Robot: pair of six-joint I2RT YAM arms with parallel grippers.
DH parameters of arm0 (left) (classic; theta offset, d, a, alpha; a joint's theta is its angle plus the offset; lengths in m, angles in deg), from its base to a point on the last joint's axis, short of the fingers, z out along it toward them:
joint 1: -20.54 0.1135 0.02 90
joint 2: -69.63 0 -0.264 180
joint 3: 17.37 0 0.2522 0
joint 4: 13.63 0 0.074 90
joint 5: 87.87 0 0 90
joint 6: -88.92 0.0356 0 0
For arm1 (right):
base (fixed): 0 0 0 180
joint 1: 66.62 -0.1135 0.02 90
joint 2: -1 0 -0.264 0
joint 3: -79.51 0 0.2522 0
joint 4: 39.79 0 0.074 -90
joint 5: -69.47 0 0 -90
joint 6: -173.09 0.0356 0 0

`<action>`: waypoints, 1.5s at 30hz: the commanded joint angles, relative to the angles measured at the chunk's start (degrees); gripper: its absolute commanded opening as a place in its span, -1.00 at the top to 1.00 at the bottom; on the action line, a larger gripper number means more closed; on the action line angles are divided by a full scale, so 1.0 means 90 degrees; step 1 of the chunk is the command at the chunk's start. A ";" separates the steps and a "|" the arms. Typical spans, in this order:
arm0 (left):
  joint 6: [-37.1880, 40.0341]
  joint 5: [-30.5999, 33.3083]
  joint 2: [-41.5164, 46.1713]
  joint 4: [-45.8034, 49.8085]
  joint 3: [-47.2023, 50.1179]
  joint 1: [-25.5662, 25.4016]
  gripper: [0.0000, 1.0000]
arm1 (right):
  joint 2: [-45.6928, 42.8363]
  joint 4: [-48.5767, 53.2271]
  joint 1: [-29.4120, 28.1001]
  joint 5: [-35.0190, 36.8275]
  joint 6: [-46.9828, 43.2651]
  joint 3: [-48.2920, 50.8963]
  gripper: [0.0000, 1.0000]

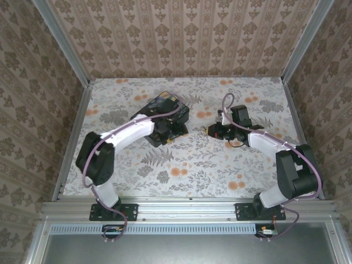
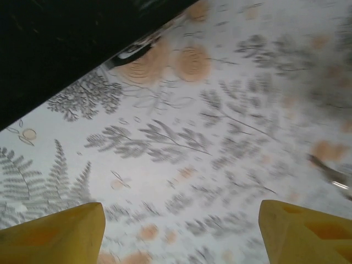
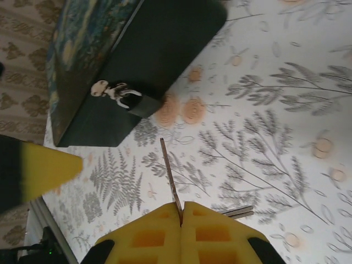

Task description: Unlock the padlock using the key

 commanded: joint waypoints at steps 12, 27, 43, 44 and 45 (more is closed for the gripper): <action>-0.0702 0.3841 -0.1798 0.0070 -0.0968 -0.0651 -0.47 | -0.0278 0.0319 0.0384 -0.0086 -0.0078 -0.0014 1.00; -0.1369 0.4830 -0.2327 -0.0254 -0.1283 -0.0663 -0.07 | 0.0480 0.0124 0.0453 -0.0583 -0.0137 -0.0356 1.00; -0.1703 0.4905 -0.2003 -0.0150 -0.1290 -0.0712 -0.15 | 0.0735 -0.0290 0.0458 -0.0764 0.0050 -0.0221 1.00; -0.1718 0.4899 -0.2035 -0.0150 -0.1285 -0.0705 -0.12 | 0.0743 -0.0333 0.0453 -0.0776 0.0075 -0.0202 1.00; -0.1767 0.4925 -0.2054 -0.0065 -0.1315 -0.0706 -0.09 | 0.0750 -0.0338 0.0453 -0.0793 0.0085 -0.0185 1.00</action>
